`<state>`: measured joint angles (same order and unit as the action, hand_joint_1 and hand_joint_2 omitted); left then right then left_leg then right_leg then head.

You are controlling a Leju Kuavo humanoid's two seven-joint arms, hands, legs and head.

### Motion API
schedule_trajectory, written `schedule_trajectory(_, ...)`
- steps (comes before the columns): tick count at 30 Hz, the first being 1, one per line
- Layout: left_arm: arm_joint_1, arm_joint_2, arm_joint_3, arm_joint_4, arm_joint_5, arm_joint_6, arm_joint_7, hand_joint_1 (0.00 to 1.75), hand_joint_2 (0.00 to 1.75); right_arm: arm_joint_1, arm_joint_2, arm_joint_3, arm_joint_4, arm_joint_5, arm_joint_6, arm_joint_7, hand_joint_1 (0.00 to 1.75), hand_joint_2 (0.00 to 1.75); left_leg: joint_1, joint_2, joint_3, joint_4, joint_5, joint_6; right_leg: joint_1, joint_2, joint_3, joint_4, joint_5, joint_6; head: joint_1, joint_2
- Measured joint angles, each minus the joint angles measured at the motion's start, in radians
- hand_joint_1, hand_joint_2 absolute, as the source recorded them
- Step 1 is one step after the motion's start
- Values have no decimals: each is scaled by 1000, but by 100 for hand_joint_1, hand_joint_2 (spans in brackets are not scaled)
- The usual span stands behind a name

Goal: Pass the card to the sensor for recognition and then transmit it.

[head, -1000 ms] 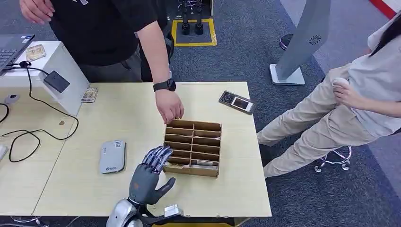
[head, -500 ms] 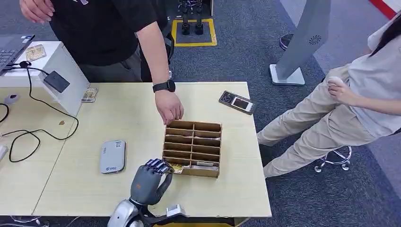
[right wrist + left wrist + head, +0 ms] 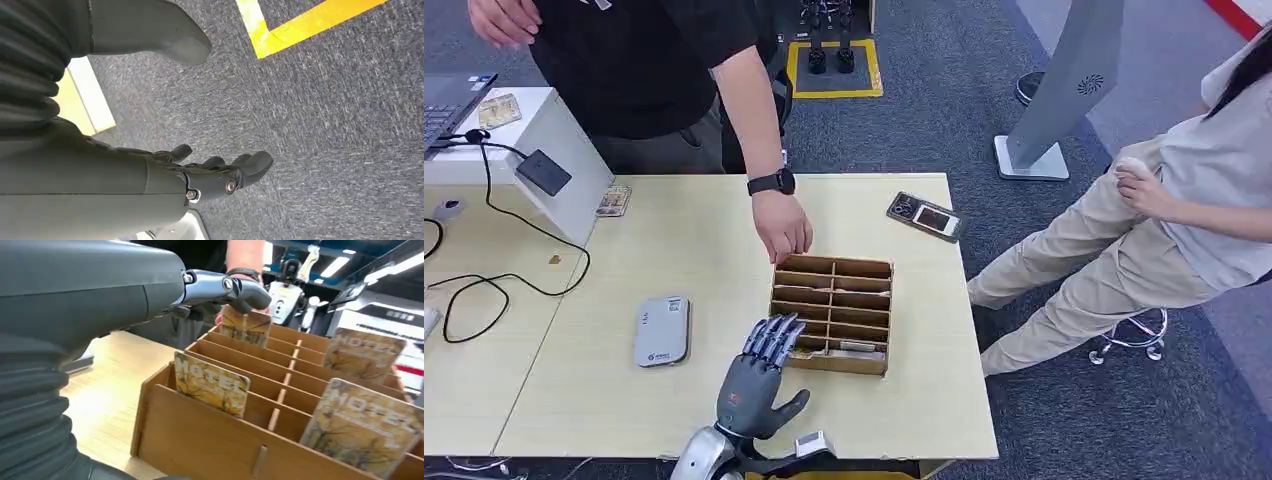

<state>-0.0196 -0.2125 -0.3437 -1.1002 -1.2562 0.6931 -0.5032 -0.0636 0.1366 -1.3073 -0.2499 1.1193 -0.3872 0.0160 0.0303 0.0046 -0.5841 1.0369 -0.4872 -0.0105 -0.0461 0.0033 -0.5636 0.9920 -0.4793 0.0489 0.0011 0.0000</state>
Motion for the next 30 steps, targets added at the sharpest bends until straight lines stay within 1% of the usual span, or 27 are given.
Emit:
schedule_trajectory(11, 16, -16, 15, -6, -13, 1, -53, 0, 175, 0, 0, 1, 3, 13, 1, 0, 0, 175, 0, 0, 0, 0, 0, 0, 0, 0, 0, 0, 0, 0, 0, 0)
schedule_trajectory(12, 17, -18, 18, -7, -14, 1, -54, 10, 175, 0, 0, 1, 3, 13, 1, 0, 0, 175, 0, 0, 0, 0, 0, 0, 0, 0, 0, 0, 0, 0, 0, 0)
schedule_trajectory(13, 17, -19, 21, -8, -15, 1, -54, 75, 175, 0, 0, 1, 3, 14, 1, 0, 0, 175, 0, 0, 0, 0, 0, 0, 0, 0, 0, 0, 0, 0, 0, 0)
schedule_trajectory(14, 17, -21, 23, -8, -17, 1, -54, 175, 175, 0, 0, 1, 3, 14, 1, 0, 0, 175, 0, 0, 0, 0, 0, 0, 0, 0, 0, 0, 0, 0, 0, 0)
schedule_trajectory(19, 17, -27, 27, -8, -48, 1, -38, 175, 175, 0, 0, 1, 5, 15, 1, 0, 0, 175, 0, 0, 0, 0, 0, 0, 0, 0, 0, 0, 0, 0, 0, 0)
schedule_trajectory(23, 16, -29, 27, -8, -68, 1, -7, 175, 175, 0, -1, 2, 5, 16, 2, 0, 0, 175, 0, 0, 0, 0, 0, 0, 0, 0, 0, 0, 0, 0, 0, 0)
schedule_trajectory(30, -2, -28, 24, -8, -110, 8, 78, 175, 175, 0, -2, 11, 8, 18, 3, 0, 0, 175, 0, 0, 0, 0, 0, 0, 0, 0, 0, 0, 0, 0, 0, 0)
